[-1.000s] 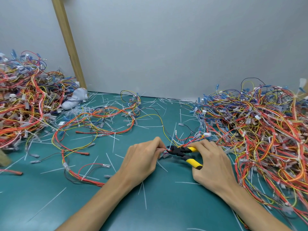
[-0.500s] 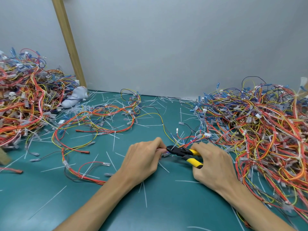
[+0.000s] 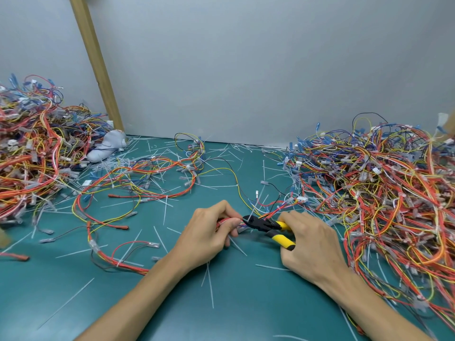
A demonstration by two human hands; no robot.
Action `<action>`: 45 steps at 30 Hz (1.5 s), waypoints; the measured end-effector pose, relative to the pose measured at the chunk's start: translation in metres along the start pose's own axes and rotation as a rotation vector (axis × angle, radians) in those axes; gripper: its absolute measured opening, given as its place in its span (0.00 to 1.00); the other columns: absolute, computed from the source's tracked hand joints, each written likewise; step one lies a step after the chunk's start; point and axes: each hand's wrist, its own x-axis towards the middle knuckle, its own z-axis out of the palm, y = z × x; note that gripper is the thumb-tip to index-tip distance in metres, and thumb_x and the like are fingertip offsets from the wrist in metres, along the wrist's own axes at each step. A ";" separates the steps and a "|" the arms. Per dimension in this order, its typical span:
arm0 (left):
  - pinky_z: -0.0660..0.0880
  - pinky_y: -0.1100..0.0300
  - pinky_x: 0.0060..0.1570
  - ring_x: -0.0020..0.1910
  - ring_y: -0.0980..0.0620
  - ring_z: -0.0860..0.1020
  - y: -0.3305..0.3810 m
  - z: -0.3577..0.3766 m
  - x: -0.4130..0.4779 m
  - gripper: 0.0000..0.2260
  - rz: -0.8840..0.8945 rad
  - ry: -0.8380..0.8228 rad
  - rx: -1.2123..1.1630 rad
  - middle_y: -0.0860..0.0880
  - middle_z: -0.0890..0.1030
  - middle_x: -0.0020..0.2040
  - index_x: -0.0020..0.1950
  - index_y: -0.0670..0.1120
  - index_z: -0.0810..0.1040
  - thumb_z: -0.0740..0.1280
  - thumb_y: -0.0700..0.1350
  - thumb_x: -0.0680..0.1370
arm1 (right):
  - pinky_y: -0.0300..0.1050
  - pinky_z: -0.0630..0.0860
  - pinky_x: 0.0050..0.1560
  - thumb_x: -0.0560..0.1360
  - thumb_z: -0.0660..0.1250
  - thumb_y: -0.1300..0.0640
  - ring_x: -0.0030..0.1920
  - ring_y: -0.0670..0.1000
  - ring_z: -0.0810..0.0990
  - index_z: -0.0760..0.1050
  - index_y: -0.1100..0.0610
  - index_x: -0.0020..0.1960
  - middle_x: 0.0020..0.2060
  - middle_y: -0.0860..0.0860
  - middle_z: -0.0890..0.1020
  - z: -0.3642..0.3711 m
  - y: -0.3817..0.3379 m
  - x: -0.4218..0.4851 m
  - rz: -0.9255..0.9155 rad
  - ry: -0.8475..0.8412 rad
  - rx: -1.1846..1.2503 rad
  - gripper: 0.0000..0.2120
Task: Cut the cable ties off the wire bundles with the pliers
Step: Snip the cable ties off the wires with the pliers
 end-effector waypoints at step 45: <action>0.73 0.68 0.38 0.32 0.60 0.78 0.000 0.001 -0.003 0.06 0.001 -0.117 0.107 0.55 0.82 0.33 0.44 0.49 0.78 0.67 0.40 0.78 | 0.47 0.63 0.35 0.62 0.56 0.51 0.35 0.55 0.68 0.62 0.51 0.38 0.30 0.45 0.65 -0.006 0.009 0.008 -0.159 -0.244 -0.048 0.07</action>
